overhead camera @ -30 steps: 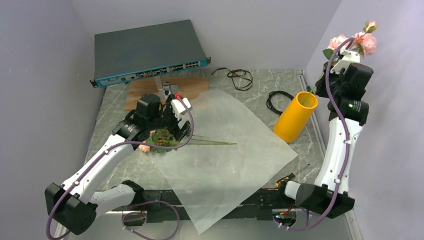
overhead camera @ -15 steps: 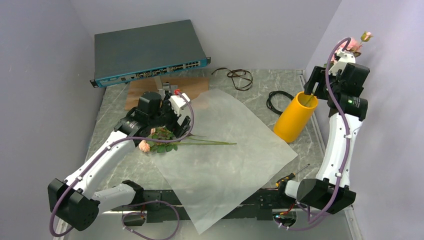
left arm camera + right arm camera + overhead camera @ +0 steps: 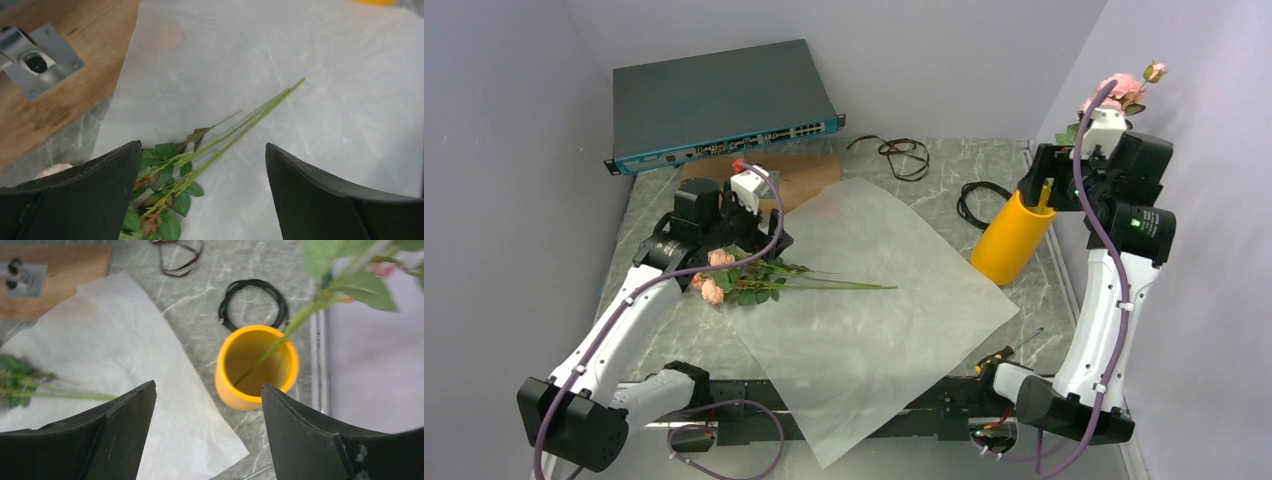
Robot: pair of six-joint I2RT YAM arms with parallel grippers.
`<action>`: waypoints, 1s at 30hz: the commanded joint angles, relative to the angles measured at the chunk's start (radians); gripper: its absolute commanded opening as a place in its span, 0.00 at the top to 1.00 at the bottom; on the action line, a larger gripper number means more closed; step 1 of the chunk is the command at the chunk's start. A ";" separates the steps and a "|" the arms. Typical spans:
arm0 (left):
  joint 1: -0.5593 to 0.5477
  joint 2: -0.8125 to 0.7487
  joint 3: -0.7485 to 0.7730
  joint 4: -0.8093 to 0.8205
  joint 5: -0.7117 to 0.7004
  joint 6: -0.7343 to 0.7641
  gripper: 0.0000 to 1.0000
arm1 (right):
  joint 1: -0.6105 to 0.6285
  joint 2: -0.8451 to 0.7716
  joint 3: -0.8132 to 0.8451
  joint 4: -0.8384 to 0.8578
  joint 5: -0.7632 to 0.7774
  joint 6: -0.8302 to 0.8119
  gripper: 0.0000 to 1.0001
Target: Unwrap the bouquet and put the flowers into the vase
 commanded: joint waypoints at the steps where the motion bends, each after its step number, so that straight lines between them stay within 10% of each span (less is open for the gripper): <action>1: 0.066 -0.049 -0.013 0.003 0.087 -0.161 0.01 | 0.114 -0.007 0.049 -0.062 -0.089 -0.077 0.21; 17: 0.493 -0.252 -0.139 -0.079 0.232 -0.467 0.02 | 0.912 0.444 0.218 -0.041 0.086 -0.300 0.30; 30: 0.843 -0.411 -0.157 -0.237 0.336 -0.548 0.02 | 1.248 0.828 0.249 0.106 0.175 -0.378 0.40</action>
